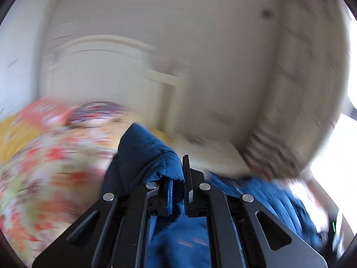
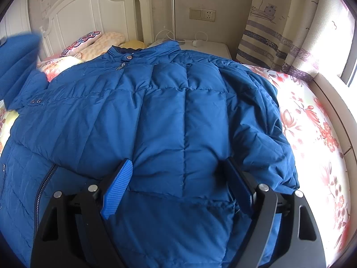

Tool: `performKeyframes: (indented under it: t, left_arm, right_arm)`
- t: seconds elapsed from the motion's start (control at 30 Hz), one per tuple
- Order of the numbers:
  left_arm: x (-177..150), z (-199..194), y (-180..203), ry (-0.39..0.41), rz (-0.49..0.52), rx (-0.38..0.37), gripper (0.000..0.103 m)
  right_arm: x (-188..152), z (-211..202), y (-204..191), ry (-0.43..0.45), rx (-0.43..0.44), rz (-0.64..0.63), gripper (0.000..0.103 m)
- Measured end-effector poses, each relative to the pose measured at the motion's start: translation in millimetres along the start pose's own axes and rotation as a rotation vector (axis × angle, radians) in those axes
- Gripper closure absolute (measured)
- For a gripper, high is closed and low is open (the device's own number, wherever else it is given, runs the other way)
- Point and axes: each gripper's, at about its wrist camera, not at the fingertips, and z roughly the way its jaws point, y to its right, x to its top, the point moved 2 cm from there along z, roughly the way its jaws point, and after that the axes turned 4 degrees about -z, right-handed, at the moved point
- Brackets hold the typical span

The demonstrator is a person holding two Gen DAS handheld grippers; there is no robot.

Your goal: Fold large clothes

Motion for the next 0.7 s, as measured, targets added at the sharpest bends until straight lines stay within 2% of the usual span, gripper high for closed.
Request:
performKeyframes:
  t: [0.1, 0.17, 0.23, 0.27, 0.33, 0.47, 0.6, 0.63, 0.7]
  left_arm:
    - [-47.1, 36.8, 76.6, -0.125, 0.183, -0.029, 0.098]
    - [-81.3, 64.8, 103.6, -0.237, 0.254, -0.033, 0.098]
    - [-125.6, 98.3, 121.6, -0.417, 0.317, -0.044, 0.097]
    - [-143.5, 108.9, 127.0, -0.464, 0.362, -0.018, 0.097]
    - [-155.2, 104.1, 138.5, -0.433, 0.441, 0.018, 0.096]
    - [-143.8, 87.0, 143.6, -0.451, 0.488, -0.010, 0.094]
    - [-152.7, 43.4, 162.6, -0.360, 0.681, -0.012, 0.091]
    - [-154.2, 31.9, 163.7, -0.332, 0.691, -0.027, 0.091]
    - [-149.4, 11.6, 151.9, -0.291, 0.605, -0.075, 0.091]
  right_arm:
    - [-0.4, -1.1, 0.6, 0.004, 0.015, 0.011, 0.020]
    - [-0.1, -0.7, 2.1, 0.006, 0.025, 0.019, 0.020]
    - [0.2, -0.1, 2.4, 0.008, 0.032, 0.025, 0.020]
    - [0.4, -0.1, 2.6, 0.010, 0.034, 0.027, 0.020]
    - [0.6, 0.2, 3.1, 0.014, 0.041, 0.032, 0.020]
    - [0.8, 0.3, 2.9, 0.019, 0.052, 0.043, 0.020]
    - [0.9, 0.1, 4.9, 0.023, 0.061, 0.048, 0.020]
    - [0.8, 0.1, 5.1, 0.024, 0.063, 0.048, 0.020]
    - [0.5, -0.3, 5.5, 0.025, 0.066, 0.050, 0.020]
